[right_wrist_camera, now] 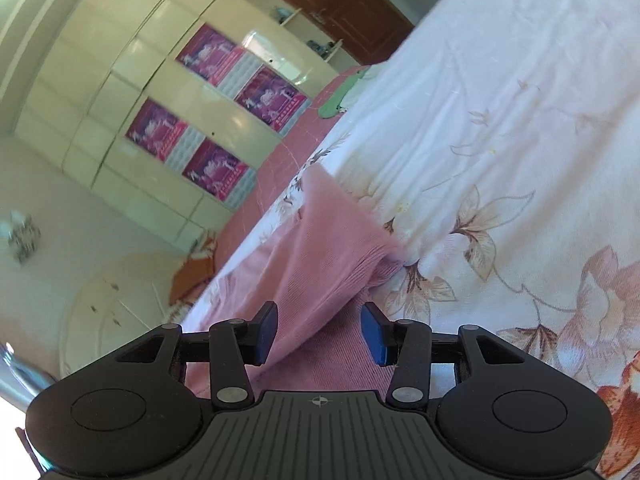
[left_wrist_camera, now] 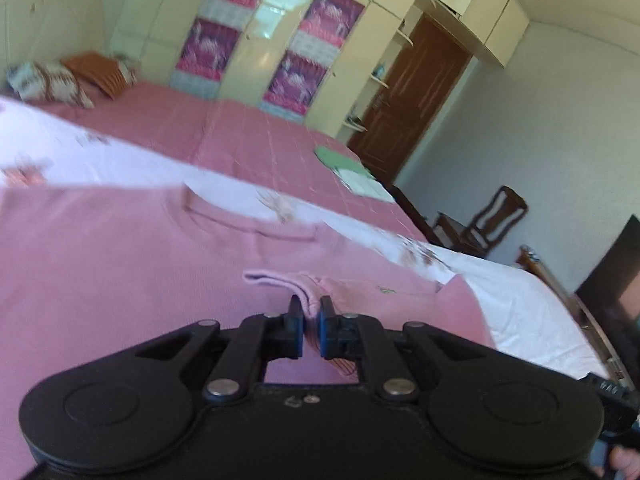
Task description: Fold small clothes
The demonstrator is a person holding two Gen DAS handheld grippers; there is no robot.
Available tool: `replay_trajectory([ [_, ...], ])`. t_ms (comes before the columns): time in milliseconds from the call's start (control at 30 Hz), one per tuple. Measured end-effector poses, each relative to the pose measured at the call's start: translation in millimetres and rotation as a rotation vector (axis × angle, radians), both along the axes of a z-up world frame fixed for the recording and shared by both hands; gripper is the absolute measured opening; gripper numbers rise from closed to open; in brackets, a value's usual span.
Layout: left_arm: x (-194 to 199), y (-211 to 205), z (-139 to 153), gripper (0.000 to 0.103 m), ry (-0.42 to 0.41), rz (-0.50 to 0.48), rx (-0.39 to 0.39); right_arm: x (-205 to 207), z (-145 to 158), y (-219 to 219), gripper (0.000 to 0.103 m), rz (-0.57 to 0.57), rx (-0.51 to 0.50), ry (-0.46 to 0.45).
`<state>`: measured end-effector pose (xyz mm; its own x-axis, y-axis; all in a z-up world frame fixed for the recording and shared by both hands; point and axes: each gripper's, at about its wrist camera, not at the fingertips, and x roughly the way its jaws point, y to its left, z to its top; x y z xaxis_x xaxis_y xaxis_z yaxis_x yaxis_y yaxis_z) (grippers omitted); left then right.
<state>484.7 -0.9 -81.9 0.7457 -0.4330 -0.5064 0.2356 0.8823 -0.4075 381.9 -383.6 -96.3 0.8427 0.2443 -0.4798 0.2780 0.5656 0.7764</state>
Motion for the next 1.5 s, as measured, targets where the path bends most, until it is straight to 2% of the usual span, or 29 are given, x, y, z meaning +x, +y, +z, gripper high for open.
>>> replay_trajectory([
  [67, -1.3, 14.2, -3.4, 0.006, 0.014, 0.027, 0.046, 0.0, -3.0, -11.0, 0.046, -0.007, 0.068, -0.01],
  [133, 3.8, 25.7, -14.6, 0.006, 0.078, 0.03, 0.044, 1.2, -7.8, -20.4, 0.046, -0.003, 0.136, -0.011],
  [233, 1.7, 26.6, -23.4, 0.006, 0.097, 0.027, 0.059, 3.3, -15.2, -30.7, 0.048, -0.008, 0.232, -0.012],
  [400, 0.9, 27.9, -32.0, 0.007, 0.11, 0.031, 0.047, 17.9, -17.0, -37.9, 0.048, -0.011, 0.269, 0.007],
  [567, 5.1, 31.7, -35.0, 0.006, 0.108, 0.046, 0.046, 27.2, -22.1, -46.3, 0.047, -0.024, 0.252, 0.023],
  [600, 2.3, 34.0, -29.9, 0.006, 0.077, 0.055, 0.04, 29.3, -20.8, -47.7, 0.032, -0.021, 0.238, 0.028],
  [633, -0.8, 36.0, -23.5, 0.006, 0.042, 0.066, 0.038, 29.0, -19.3, -43.6, 0.006, -0.005, 0.208, 0.039],
  [700, -5.0, 37.9, -14.3, 0.006, 0.001, 0.082, 0.059, 24.7, -11.8, -39.9, 0.006, 0.028, 0.168, 0.008],
  [733, -4.1, 37.5, -15.1, 0.006, 0.006, 0.079, 0.073, 20.6, -5.6, -33.9, 0.006, 0.046, 0.119, -0.01],
  [767, -0.7, 36.7, -19.4, 0.006, 0.031, 0.079, 0.09, 19.3, -2.5, -30.1, 0.006, 0.059, 0.067, -0.009],
  [833, 5.8, 36.1, -33.7, 0.006, 0.103, 0.071, 0.115, 21.5, -12.7, -18.8, 0.006, 0.089, -0.011, 0.083],
  [867, 7.5, 36.4, -40.4, 0.006, 0.134, 0.054, 0.118, 23.5, -20.1, -16.9, 0.005, 0.107, -0.021, 0.125],
  [900, 7.3, 36.7, -44.8, 0.007, 0.15, 0.038, 0.12, 22.0, -20.8, -15.5, 0.005, 0.111, -0.014, 0.107],
  [967, 0.8, 40.5, -43.6, 0.023, 0.116, 0.057, 0.135, 16.4, -14.5, -18.1, 0.01, 0.124, -0.016, 0.105],
  [1000, -0.8, 43.7, -41.8, 0.043, 0.098, 0.072, 0.143, 11.1, -9.4, -18.6, 0.022, 0.128, -0.031, 0.088],
  [1033, -1.2, 47.7, -39.8, 0.055, 0.075, 0.081, 0.133, 3.6, 0.0, -19.5, 0.035, 0.126, -0.068, 0.049],
  [1067, 0.8, 50.8, -37.7, 0.055, 0.058, 0.092, 0.12, -1.5, 8.3, -19.6, 0.039, 0.126, -0.118, 0.013],
  [1167, 21.9, 50.9, -35.1, 0.052, 0.069, 0.085, 0.099, 7.9, 20.9, -22.1, 0.041, 0.151, -0.217, -0.04],
  [1267, 46.6, 44.6, -39.1, 0.047, 0.111, 0.089, 0.145, 41.3, 16.1, -23.6, 0.041, 0.164, -0.232, -0.032],
  [1367, 60.6, 43.6, -46.0, 0.043, 0.141, 0.086, 0.148, 82.8, 6.2, -20.0, 0.041, 0.195, -0.246, -0.003],
  [1400, 62.2, 42.7, -46.1, 0.038, 0.14, 0.083, 0.15, 95.0, 0.8, -18.8, 0.041, 0.205, -0.237, 0.008],
  [1433, 63.4, 41.9, -46.3, 0.018, 0.14, 0.071, 0.146, 104.8, -4.6, -18.1, 0.041, 0.212, -0.227, 0.019],
  [1467, 64.4, 41.2, -47.3, 0.005, 0.144, 0.058, 0.135, 114.1, -9.6, -17.3, 0.041, 0.22, -0.213, 0.028],
  [1500, 63.1, 41.0, -48.7, 0.006, 0.14, 0.059, 0.124, 122.2, -13.9, -16.2, 0.041, 0.225, -0.208, 0.035],
])
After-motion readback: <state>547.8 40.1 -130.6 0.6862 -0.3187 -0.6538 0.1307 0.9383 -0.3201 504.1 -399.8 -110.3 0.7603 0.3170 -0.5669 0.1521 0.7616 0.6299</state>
